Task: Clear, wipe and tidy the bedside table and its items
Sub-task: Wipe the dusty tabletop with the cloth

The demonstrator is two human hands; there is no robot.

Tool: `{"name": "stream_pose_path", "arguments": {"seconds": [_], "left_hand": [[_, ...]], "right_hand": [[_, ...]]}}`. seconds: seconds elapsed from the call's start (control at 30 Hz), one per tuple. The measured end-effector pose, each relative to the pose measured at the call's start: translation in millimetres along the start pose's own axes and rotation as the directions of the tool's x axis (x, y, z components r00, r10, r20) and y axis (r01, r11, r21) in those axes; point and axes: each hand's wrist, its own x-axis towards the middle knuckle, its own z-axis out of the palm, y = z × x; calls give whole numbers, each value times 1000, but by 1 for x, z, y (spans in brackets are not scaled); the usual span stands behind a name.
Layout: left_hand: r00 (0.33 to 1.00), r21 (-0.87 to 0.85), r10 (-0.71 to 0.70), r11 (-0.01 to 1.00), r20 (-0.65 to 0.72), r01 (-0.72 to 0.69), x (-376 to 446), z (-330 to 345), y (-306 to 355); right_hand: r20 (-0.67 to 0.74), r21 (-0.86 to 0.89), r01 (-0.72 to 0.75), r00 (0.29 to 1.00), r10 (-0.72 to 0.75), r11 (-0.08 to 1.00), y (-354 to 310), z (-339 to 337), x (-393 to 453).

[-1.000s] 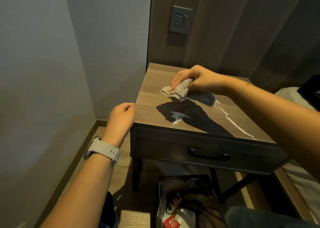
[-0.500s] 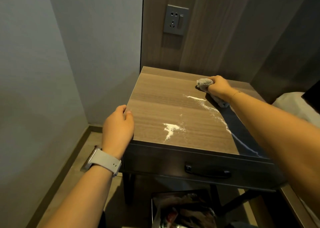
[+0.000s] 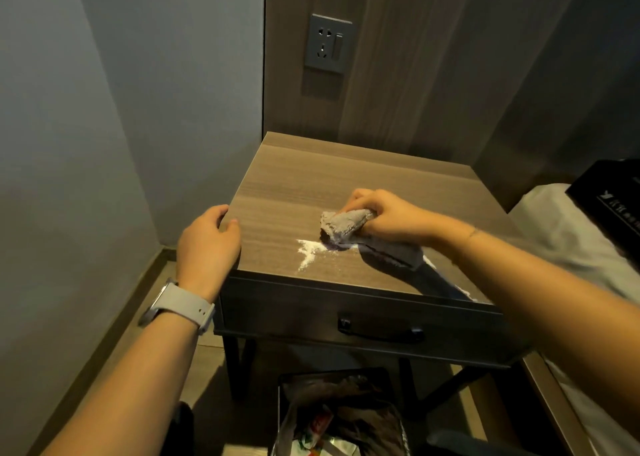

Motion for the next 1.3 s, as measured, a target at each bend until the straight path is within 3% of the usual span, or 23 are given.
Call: {"name": "stream_pose_path", "arguments": {"seconds": [0.1, 0.23, 0.37, 0.47, 0.6, 0.73, 0.97, 1.13, 1.3], "left_hand": [[1000, -18, -21, 1000, -3, 21, 1, -1, 1], [999, -14, -28, 1000, -43, 28, 6, 1, -5], [996, -28, -29, 999, -82, 27, 10, 6, -10], [997, -36, -11, 999, -79, 9, 13, 7, -13], [997, -23, 3, 1000, -83, -5, 12, 6, -13], [998, -39, -6, 999, -58, 4, 9, 5, -10], [1000, -57, 4, 998, -14, -5, 2, 0, -4], [1000, -156, -3, 988, 20, 6, -4, -4, -1], [998, -236, -9, 971, 69, 25, -4, -5, -4]], "right_hand": [[56, 124, -121, 992, 115, 985, -1, -35, 22], [-131, 170, -177, 971, 200, 969, 19, -64, 78], [-329, 207, -251, 893, 309, 946, 44, -56, 121], [-391, 105, -275, 872, 294, 956, 48, -37, 133], [-288, -95, -84, 956, 53, 992, 23, -11, 105], [-139, -65, 91, 985, -99, 994, -3, 16, 45], [-19, 13, 142, 990, -141, 990, -23, 34, -31], [146, 85, 105, 982, -117, 991, -33, 28, -70], [-29, 29, 76, 997, -75, 997, -47, -8, -46]]}}
